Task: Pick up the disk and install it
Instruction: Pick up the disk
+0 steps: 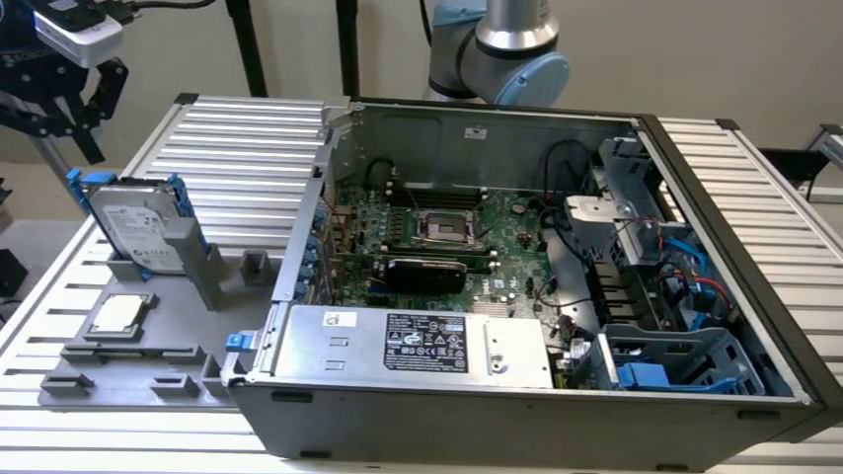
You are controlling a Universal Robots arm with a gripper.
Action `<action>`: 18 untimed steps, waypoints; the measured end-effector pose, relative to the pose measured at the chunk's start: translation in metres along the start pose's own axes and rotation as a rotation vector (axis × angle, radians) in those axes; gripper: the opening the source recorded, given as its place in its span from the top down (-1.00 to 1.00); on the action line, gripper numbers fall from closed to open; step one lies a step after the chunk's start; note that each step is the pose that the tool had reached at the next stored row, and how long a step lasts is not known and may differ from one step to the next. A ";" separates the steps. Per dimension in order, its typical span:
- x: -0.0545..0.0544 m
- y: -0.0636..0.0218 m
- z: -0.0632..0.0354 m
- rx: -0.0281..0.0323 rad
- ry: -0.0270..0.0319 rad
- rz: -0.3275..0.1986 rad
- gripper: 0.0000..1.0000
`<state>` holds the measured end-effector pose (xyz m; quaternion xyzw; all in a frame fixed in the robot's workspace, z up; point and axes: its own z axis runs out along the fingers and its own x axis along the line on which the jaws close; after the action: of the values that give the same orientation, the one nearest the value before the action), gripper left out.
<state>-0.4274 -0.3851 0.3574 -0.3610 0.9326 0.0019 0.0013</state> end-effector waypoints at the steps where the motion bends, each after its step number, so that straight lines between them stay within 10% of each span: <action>1: 0.000 0.0000 0.0000 -0.0002 0.0000 -0.018 0.79; 18: 0.000 0.0000 0.0000 -0.0035 -0.0012 -0.327 0.79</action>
<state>-0.4274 -0.3851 0.3574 -0.5080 0.8614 0.0035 0.0015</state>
